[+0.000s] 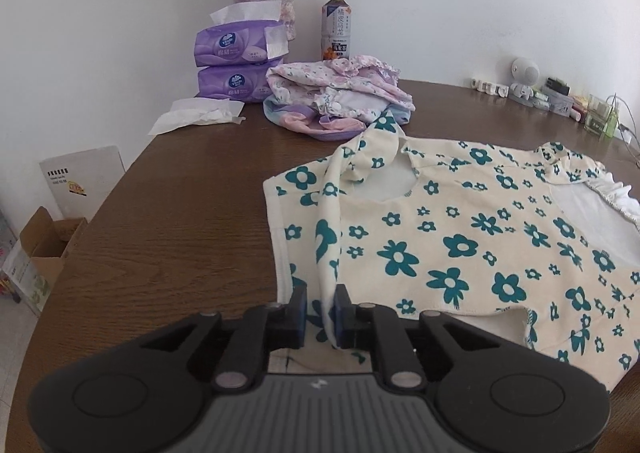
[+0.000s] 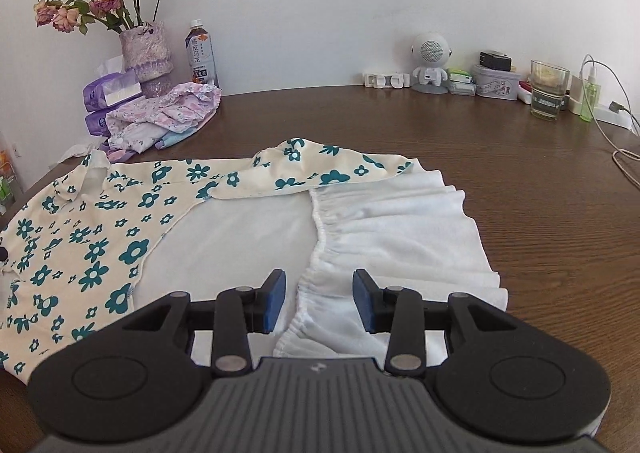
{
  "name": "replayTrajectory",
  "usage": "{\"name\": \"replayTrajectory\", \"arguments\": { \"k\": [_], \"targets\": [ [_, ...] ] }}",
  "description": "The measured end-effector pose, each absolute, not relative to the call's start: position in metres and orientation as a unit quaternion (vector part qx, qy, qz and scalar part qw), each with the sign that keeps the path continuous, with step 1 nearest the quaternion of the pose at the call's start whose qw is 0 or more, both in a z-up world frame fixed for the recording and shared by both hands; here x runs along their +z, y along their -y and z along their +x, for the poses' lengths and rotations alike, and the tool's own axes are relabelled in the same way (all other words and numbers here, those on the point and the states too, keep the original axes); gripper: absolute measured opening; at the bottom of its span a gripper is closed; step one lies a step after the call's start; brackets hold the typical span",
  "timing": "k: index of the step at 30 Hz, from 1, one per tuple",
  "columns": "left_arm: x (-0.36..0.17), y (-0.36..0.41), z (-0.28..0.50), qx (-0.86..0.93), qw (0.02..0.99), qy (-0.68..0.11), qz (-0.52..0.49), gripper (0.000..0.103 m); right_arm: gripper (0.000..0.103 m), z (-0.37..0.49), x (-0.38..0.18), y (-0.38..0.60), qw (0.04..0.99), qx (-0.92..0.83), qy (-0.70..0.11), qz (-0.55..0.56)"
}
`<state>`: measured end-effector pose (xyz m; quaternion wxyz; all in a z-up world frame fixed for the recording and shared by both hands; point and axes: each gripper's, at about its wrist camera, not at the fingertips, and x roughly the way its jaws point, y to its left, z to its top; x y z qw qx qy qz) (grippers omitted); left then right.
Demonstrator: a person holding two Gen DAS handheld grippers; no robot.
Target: Fold clothes
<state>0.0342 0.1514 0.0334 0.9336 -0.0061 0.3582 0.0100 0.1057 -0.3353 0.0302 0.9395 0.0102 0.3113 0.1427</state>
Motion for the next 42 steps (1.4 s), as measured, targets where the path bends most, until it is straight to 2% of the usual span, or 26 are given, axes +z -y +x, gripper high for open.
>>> {"name": "replayTrajectory", "arguments": {
  "k": [2,3,5,6,7,9,10,12,14,16,21,27,30,32,37,39,41,42],
  "targets": [
    [0.037,-0.151,0.033,0.013,0.936,-0.352,-0.014,0.035,0.037,0.1,0.033,0.34,0.942,0.139,-0.306,0.014],
    [0.036,-0.149,0.034,0.011,0.935,-0.354,-0.01,0.035,0.037,0.098,0.034,0.342,0.943,0.137,-0.304,0.016],
    [0.032,-0.145,0.037,0.004,0.932,-0.362,-0.004,0.029,0.037,0.094,0.036,0.345,0.944,0.135,-0.3,0.02],
    [0.03,-0.143,0.039,-0.001,0.93,-0.367,-0.001,0.02,0.037,0.091,0.036,0.345,0.945,0.135,-0.298,0.023],
    [0.028,-0.142,0.04,-0.003,0.929,-0.37,0.003,0.007,0.037,0.089,0.036,0.346,0.945,0.134,-0.297,0.024],
    [0.029,-0.143,0.039,0.014,0.931,-0.366,0.008,0.007,0.037,0.084,0.035,0.348,0.946,0.132,-0.296,0.026],
    [0.03,-0.143,0.038,0.024,0.932,-0.362,0.009,0.009,0.037,0.08,0.035,0.349,0.946,0.129,-0.295,0.026],
    [0.033,-0.144,0.033,0.026,0.935,-0.354,0.002,0.018,0.037,0.073,0.035,0.355,0.948,0.122,-0.293,0.03],
    [0.04,-0.139,0.024,0.015,0.941,-0.337,0.0,0.038,0.037,0.066,0.035,0.36,0.949,0.116,-0.291,0.035],
    [0.048,-0.13,0.015,0.001,0.949,-0.316,0.0,0.044,0.037,0.059,0.036,0.365,0.949,0.115,-0.291,0.038],
    [0.057,-0.093,0.001,-0.073,0.956,-0.284,-0.001,0.048,0.037,0.039,0.037,0.368,0.95,0.111,-0.29,0.031],
    [0.041,-0.049,-0.008,-0.155,0.94,-0.303,0.014,0.049,0.038,0.008,0.038,0.366,0.944,0.145,-0.295,-0.003],
    [0.03,-0.044,-0.01,-0.162,0.935,-0.317,0.01,0.049,0.038,0.004,0.031,0.365,0.937,0.158,-0.311,-0.015],
    [0.024,-0.045,-0.011,-0.162,0.932,-0.324,0.005,0.049,0.044,0.005,0.025,0.363,0.933,0.161,-0.322,-0.028],
    [0.013,-0.049,-0.012,-0.154,0.929,-0.338,-0.008,0.05,0.044,0.01,0.022,0.361,0.923,0.19,-0.33,-0.059],
    [0.012,-0.05,-0.014,-0.152,0.93,-0.336,-0.012,0.051,0.039,0.014,0.023,0.362,0.917,0.204,-0.336,-0.066],
    [0.012,-0.051,-0.015,-0.148,0.931,-0.334,-0.021,0.051,0.016,0.014,0.025,0.362,0.913,0.212,-0.339,-0.078],
    [0.012,-0.051,-0.016,-0.146,0.931,-0.333,-0.025,0.051,0.014,0.013,0.026,0.362,0.912,0.213,-0.339,-0.084]
  ]
}}
